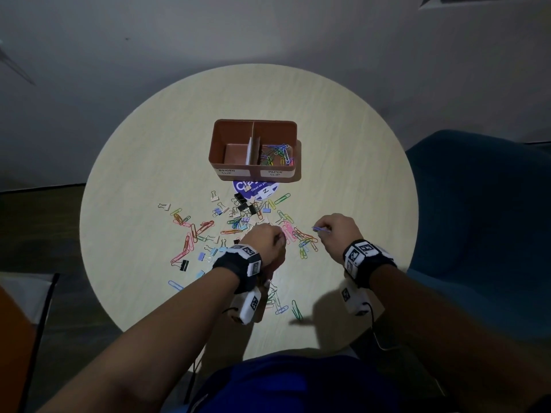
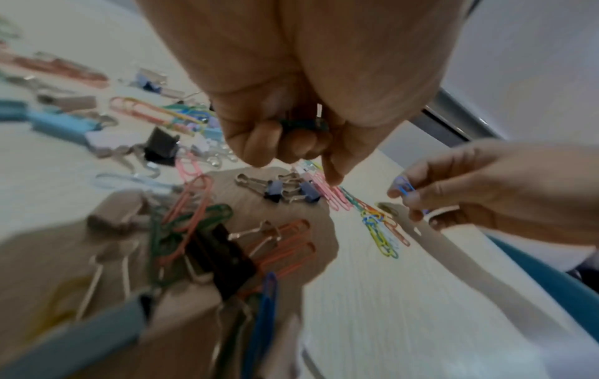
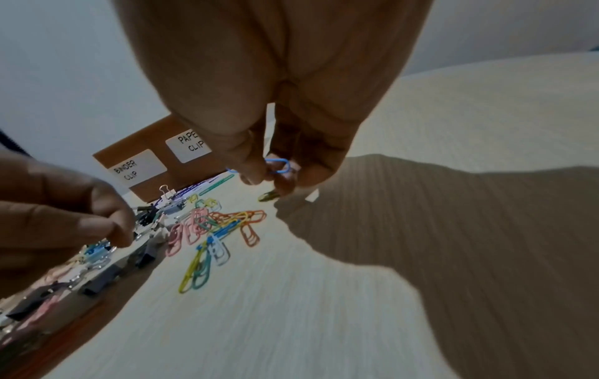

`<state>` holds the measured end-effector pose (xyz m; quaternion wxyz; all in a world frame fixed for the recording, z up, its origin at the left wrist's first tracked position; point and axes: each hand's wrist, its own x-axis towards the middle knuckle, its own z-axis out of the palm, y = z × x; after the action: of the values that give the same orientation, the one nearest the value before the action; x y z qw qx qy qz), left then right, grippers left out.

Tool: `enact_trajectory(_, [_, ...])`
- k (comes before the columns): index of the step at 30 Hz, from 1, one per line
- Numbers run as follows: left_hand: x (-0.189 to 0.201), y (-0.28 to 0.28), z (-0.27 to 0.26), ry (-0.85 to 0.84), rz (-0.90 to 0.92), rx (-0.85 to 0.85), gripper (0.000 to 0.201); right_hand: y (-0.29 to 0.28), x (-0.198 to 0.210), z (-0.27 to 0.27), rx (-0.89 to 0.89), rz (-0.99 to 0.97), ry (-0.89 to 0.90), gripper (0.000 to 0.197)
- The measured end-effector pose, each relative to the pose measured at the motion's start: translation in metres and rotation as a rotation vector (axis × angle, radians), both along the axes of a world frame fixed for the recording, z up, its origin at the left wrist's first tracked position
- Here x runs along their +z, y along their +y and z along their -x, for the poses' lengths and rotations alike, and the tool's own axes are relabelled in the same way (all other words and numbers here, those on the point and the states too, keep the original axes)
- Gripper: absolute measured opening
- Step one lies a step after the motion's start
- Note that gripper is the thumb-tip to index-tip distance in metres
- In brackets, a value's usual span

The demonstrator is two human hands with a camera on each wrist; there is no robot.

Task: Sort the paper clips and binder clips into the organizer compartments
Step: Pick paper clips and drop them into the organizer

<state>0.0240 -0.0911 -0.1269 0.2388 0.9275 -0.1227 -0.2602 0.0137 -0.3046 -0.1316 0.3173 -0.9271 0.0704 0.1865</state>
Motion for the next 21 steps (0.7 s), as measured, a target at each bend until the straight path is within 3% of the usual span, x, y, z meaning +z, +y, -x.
enact_trajectory(6, [0.000,-0.017,-0.011,-0.105,-0.203,-0.155,0.027,0.006,-0.006,-0.011,0.118,0.199,0.051,0.019])
enact_trajectory(14, [-0.006,-0.018,-0.017,-0.072,-0.321,-0.290,0.032,0.014,-0.013,-0.005,0.229,0.364,0.065,0.020])
enact_trajectory(21, [-0.012,-0.011,-0.010,-0.081,-0.263,-0.251,0.031,0.022,-0.004,-0.009,0.142,0.226,0.053,0.018])
